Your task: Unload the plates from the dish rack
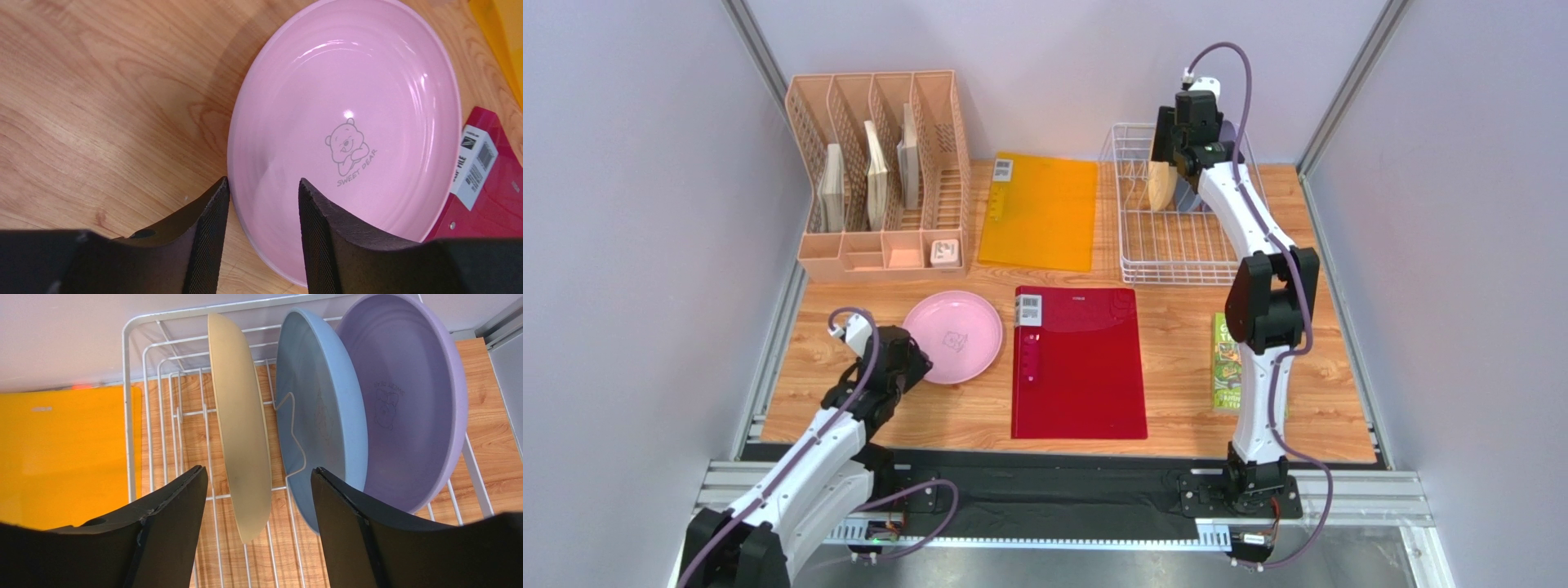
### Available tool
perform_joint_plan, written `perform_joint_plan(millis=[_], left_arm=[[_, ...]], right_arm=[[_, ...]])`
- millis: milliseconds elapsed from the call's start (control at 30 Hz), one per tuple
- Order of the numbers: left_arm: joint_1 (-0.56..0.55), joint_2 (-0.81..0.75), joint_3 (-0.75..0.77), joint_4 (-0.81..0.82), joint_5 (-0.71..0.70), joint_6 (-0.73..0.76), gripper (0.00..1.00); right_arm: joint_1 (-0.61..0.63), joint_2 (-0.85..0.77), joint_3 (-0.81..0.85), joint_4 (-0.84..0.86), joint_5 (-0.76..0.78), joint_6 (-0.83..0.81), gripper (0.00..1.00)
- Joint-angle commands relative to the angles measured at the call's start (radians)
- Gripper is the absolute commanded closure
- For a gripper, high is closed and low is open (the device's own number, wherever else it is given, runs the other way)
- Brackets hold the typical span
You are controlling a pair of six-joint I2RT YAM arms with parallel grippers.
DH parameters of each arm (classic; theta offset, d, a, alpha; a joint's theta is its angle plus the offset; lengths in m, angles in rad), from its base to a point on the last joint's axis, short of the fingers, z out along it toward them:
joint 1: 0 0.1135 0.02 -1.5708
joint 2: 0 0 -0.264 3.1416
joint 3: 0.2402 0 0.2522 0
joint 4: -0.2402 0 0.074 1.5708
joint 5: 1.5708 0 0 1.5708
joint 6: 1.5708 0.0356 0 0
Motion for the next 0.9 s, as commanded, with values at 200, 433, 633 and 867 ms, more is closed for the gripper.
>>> perform_joint_plan(millis=[200, 433, 633, 867], left_arm=[[-0.001, -0.158, 0.063, 0.043, 0.023, 0.174, 0.4], [-0.001, -0.118, 0.112, 0.092, 0.065, 0.214, 0.35], [-0.001, -0.029, 0.169, 0.171, 0.154, 0.286, 0.04], [-0.001, 0.09, 0.255, 0.278, 0.236, 0.362, 0.0]], right_arm=[[0.032, 0.091, 0.119, -0.025, 0.128, -0.114, 0.72], [0.082, 0.089, 0.118, -0.005, 0.23, -0.2, 1.0], [0.17, -0.003, -0.029, 0.219, 0.483, -0.344, 1.0], [0.211, -0.139, -0.152, 0.363, 0.625, -0.398, 1.0]])
